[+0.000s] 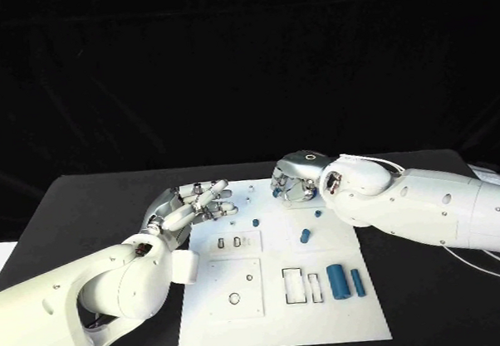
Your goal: Assemble the parts on the task board
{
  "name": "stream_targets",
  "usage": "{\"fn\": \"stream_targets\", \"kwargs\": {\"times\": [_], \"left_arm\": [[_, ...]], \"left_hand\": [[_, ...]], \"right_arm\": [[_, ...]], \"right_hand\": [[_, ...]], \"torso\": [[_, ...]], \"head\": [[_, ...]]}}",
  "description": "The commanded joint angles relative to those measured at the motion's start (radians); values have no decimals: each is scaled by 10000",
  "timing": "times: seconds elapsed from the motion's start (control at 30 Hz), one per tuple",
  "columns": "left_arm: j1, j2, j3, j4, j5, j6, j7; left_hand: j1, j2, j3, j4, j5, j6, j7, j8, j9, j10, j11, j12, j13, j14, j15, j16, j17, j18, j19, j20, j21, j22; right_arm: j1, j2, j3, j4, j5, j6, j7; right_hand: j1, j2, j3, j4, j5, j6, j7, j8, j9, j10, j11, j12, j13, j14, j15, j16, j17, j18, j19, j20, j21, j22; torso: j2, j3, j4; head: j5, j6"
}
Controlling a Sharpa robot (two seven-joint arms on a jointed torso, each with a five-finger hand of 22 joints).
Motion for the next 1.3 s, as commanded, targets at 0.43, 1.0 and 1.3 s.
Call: {"fn": "stream_targets", "kwargs": {"times": [0.43, 1.0, 1.3], "left_arm": [[31, -21, 9, 22, 23, 254, 35], [135, -29, 9, 57, 24, 247, 20], [168, -21, 9, 75, 24, 244, 0]], "left_hand": [[-71, 41, -6, -82, -27, -11, 21, -73, -12, -55, 49, -66, -16, 56, 22, -35, 23, 101, 59, -15, -33, -9], [-69, 43, -7, -87, -27, -11, 20, -75, -12, -54, 49, -69, -16, 53, 23, -38, 26, 101, 58, -14, -35, -10], [-71, 42, -16, -104, -29, -14, 24, -87, -12, -56, 53, -82, -16, 40, 27, -51, 41, 98, 52, -12, -46, -14]], "right_arm": [[17, 870, 8, -678, 227, -916, -344], [25, 1432, 9, -1256, 53, -578, -709], [25, 1693, 8, -1602, -19, -483, -829]], "right_hand": [[-16, -58, 151, 141, -217, -80, 78, -148, 132, -109, 13, -107, -26, 216, 15, 127, 64, -190, -57, 54, 135, 85], [-157, -246, 135, 281, -197, -176, 109, -218, 126, -241, 53, -107, -30, 216, 54, 220, 149, -192, -91, 94, 186, 129], [-204, -318, 116, 332, -159, -194, 110, -224, 127, -263, 60, -101, -27, 215, 61, 248, 172, -190, -100, 105, 201, 140]], "torso": [[50, -35, 64], [90, -57, 95], [109, -60, 102]], "head": [[-7, 2], [50, -72], [53, -88]]}}
